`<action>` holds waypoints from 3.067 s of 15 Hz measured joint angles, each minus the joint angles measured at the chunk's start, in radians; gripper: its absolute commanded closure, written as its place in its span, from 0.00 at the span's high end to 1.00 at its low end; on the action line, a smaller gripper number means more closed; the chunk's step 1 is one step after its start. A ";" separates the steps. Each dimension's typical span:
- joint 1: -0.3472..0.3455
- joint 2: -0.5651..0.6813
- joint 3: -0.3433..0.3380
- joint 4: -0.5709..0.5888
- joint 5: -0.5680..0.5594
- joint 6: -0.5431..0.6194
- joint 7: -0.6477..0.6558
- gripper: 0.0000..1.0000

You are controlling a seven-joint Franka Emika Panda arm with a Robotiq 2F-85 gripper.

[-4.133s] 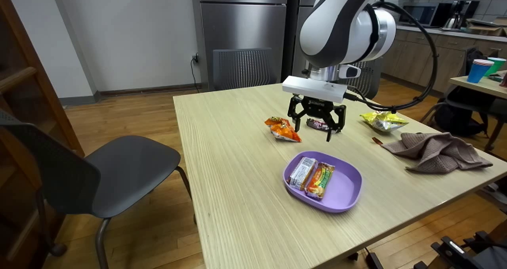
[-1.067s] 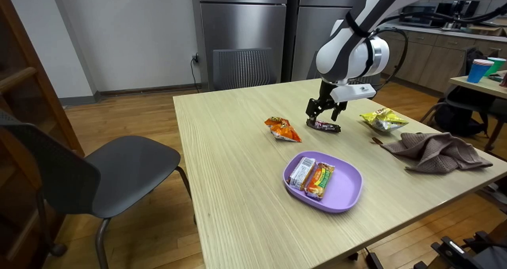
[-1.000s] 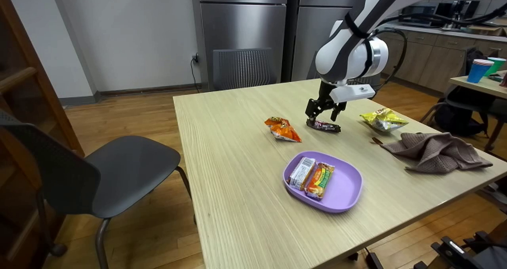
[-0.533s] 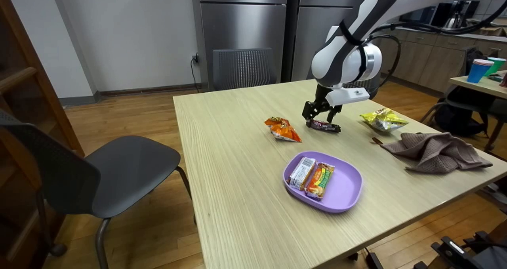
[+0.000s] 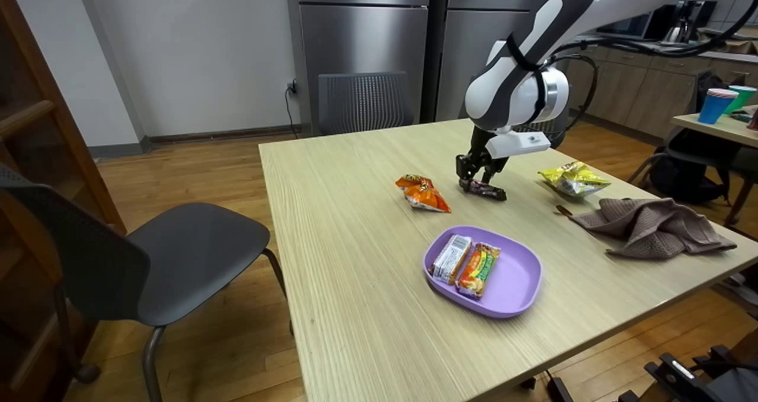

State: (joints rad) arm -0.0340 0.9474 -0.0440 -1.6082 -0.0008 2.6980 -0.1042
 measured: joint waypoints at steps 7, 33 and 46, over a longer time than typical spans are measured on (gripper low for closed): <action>-0.005 -0.010 0.002 0.017 0.000 0.000 0.001 0.01; 0.004 -0.162 -0.023 -0.158 0.008 0.009 0.178 0.03; 0.216 -0.322 -0.152 -0.407 0.007 0.047 0.531 0.03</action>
State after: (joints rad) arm 0.1825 0.6253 -0.1960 -2.0149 0.0065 2.7455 0.4264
